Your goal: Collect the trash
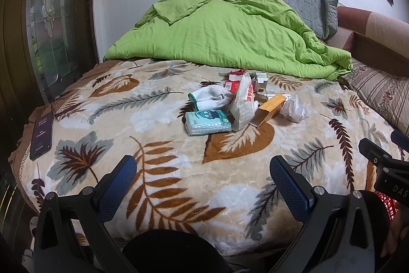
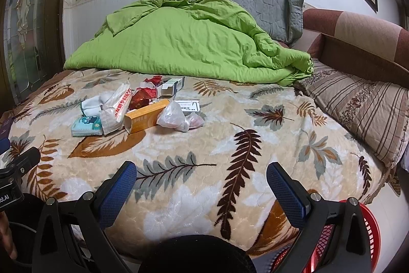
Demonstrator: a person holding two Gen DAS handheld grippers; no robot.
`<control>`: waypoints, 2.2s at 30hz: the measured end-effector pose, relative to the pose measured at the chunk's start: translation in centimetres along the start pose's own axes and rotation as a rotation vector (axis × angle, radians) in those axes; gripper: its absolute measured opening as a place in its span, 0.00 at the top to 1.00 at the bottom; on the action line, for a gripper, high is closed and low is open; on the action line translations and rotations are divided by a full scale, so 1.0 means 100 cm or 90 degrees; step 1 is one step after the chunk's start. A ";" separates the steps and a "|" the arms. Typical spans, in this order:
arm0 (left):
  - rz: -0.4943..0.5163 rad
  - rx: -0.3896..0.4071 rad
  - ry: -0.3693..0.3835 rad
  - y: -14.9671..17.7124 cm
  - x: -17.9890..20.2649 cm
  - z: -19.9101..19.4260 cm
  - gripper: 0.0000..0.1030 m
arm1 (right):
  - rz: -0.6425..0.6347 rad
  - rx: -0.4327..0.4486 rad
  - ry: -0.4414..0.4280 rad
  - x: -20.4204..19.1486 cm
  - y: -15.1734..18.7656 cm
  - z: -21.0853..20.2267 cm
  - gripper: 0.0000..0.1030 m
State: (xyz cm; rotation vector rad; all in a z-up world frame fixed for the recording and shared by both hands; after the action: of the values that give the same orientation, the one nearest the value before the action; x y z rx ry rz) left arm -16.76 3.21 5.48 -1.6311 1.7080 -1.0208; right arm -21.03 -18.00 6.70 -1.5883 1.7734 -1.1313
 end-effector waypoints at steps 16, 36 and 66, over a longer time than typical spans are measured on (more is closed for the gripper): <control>-0.005 -0.027 0.014 0.003 0.001 0.008 0.00 | 0.011 -0.016 -0.013 -0.001 0.006 0.006 0.00; -0.009 -0.178 0.095 -0.075 0.054 0.138 0.08 | 0.092 -0.084 -0.172 0.015 -0.037 0.067 0.33; -0.031 -0.180 0.163 -0.066 0.065 0.137 0.55 | 0.087 -0.088 -0.209 -0.003 -0.063 0.136 0.88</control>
State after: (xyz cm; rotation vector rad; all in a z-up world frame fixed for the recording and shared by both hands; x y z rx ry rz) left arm -2.48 -4.95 4.08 -1.7838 2.0693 -1.0895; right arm -6.48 -20.97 4.68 -1.5968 1.7364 -0.6524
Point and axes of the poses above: each gripper's, at about its wrist camera, not at the fingertips, and z roughly the way its jaws point, x to its right, y to its underside, the point moved 6 cm from there along z, roughly the way its jaws point, and after that the axes turned 5 degrees about -z, right-handed, at the moved point
